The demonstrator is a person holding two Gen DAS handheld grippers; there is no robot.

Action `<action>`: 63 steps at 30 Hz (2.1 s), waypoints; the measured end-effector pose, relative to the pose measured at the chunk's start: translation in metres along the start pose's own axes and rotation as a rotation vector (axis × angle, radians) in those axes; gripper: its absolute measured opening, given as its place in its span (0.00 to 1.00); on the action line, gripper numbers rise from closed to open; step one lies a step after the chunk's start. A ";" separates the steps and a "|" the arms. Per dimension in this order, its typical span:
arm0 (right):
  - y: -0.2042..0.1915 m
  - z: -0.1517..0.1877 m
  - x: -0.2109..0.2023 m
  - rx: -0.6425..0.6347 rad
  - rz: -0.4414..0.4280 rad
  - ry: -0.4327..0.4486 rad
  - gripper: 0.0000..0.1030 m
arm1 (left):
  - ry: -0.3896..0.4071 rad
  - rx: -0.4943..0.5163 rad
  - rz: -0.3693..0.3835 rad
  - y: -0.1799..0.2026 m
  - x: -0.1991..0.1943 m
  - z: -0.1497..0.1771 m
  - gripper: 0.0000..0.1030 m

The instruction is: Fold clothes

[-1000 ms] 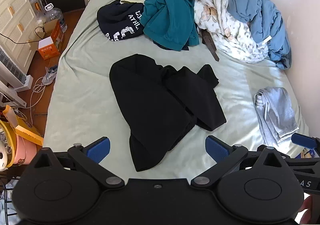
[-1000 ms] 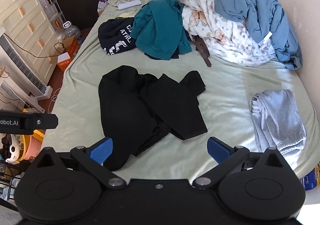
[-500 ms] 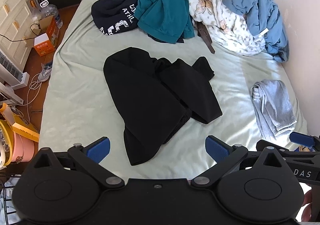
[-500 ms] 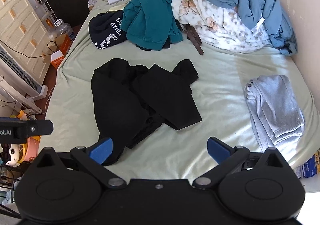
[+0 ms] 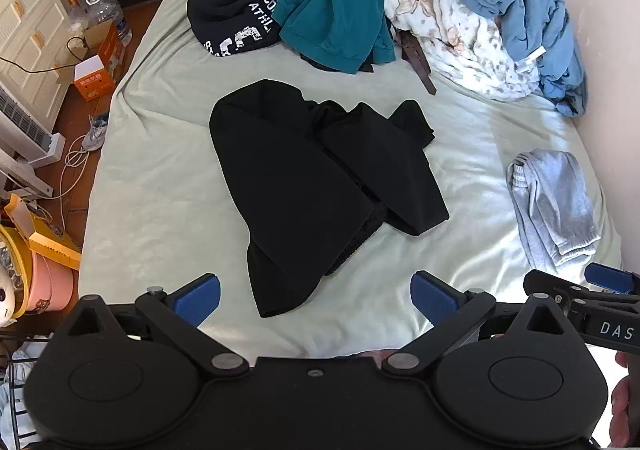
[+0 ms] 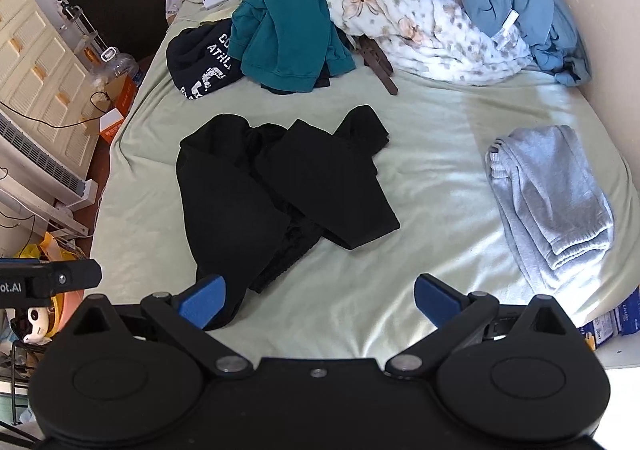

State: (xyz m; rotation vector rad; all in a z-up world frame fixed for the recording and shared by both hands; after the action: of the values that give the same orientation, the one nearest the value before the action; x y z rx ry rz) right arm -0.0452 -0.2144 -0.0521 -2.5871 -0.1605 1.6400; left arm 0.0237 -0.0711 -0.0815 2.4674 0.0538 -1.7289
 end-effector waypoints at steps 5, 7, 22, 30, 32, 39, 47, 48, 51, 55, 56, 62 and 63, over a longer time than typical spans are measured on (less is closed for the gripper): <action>0.003 0.000 0.002 -0.007 -0.010 -0.010 1.00 | -0.004 -0.016 -0.003 0.002 0.001 0.001 1.00; 0.006 0.000 0.003 -0.007 -0.017 -0.015 1.00 | -0.010 -0.020 -0.003 0.004 0.002 0.001 1.00; 0.035 -0.009 0.039 -0.128 -0.092 -0.004 1.00 | -0.010 -0.208 0.055 -0.008 0.043 0.002 1.00; 0.048 -0.011 0.083 -0.217 -0.125 0.047 1.00 | 0.015 -0.203 0.109 0.006 0.088 0.015 0.99; 0.050 -0.011 0.091 -0.233 -0.145 0.056 1.00 | 0.029 -0.205 0.101 0.007 0.101 0.016 0.99; 0.054 -0.003 0.139 -0.276 -0.207 0.008 0.87 | 0.068 -0.109 0.109 0.016 0.152 0.020 0.97; 0.051 0.018 0.192 -0.308 -0.182 -0.074 0.71 | -0.006 0.122 0.128 0.044 0.221 0.052 0.70; 0.052 0.020 0.196 -0.298 -0.184 -0.079 0.71 | -0.013 0.138 0.126 0.046 0.229 0.054 0.69; 0.053 0.026 0.206 -0.299 -0.181 -0.089 0.71 | -0.050 0.149 0.138 0.049 0.269 0.055 0.58; 0.059 0.031 0.225 -0.298 -0.142 -0.116 0.71 | -0.040 0.230 0.079 0.056 0.298 0.052 0.55; 0.061 0.032 0.231 -0.291 -0.135 -0.124 0.71 | -0.040 0.238 0.073 0.056 0.303 0.052 0.55; 0.057 0.038 0.257 -0.325 -0.200 -0.159 0.41 | -0.050 0.403 -0.002 0.054 0.336 0.058 0.53; 0.055 0.040 0.262 -0.347 -0.216 -0.172 0.25 | -0.047 0.438 -0.020 0.053 0.339 0.060 0.53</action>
State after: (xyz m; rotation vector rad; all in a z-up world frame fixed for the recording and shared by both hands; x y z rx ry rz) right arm 0.0321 -0.2348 -0.3101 -2.5341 -0.7699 1.8901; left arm 0.0893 -0.1463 -0.4151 2.7190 -0.3415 -1.9836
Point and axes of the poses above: each gripper's, at about its wrist camera, not at the fingertips, and x roughly the way its jaws point, y to its right, z to its underside, the point moved 7 cm from there along x, roughly the way its jaws point, and after that the axes turned 8 degrees about -x, right-handed, at the moved point
